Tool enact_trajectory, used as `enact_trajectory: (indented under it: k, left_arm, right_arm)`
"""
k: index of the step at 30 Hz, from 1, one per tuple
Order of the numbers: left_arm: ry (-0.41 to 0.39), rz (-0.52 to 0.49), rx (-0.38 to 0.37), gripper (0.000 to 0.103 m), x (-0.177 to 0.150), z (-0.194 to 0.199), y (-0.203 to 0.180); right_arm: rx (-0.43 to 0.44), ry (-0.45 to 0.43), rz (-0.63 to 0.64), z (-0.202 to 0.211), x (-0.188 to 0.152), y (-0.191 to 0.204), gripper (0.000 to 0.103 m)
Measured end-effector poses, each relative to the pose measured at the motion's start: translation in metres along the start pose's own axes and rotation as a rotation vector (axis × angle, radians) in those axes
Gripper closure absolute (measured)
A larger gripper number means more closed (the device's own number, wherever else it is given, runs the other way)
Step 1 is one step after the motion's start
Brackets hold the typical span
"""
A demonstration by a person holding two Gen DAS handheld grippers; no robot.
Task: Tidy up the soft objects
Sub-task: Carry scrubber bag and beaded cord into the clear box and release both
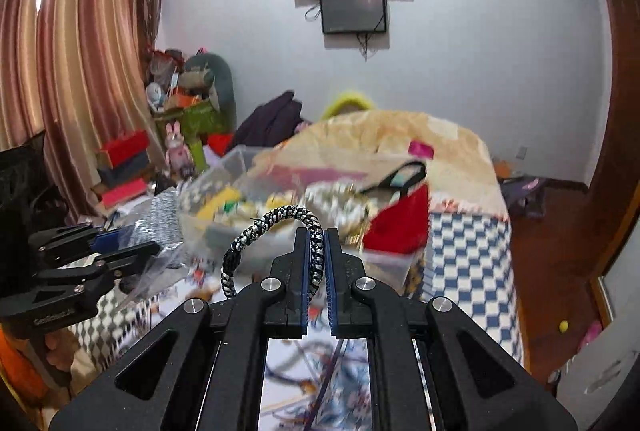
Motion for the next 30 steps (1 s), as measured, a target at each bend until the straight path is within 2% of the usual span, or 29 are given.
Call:
enact_trajectory:
  k: [9, 15, 20, 30]
  left_arm:
    - [-0.022, 0.055, 0.018, 0.072, 0.037, -0.027, 0.018]
    - [-0.019, 0.013, 0.044, 0.072, 0.044, -0.046, 0.011]
    - [0.010, 0.018, 0.048, 0.072, 0.042, -0.067, 0.009]
    - [0.073, 0.020, 0.058, 0.070, 0.031, -0.099, 0.005]
  right_arm:
    - [-0.085, -0.039, 0.030, -0.006, 0.028, -0.017, 0.097]
    - [-0.118, -0.036, 0.024, -0.018, 0.036, -0.026, 0.097]
    - [-0.134, -0.008, -0.002, -0.032, 0.027, -0.032, 0.097]
    - [-0.132, 0.103, -0.026, -0.056, -0.003, -0.039, 0.097]
Point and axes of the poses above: each gripper's, at about its wrist camera, not at the fingertips, and z roughly against the way its jaws point, y to its left, x to its top, the point moved 10 cm from there along -z, roughly the way its jaws point, and after that the axes turned 14 degrees about x, right-handed, at the moved point
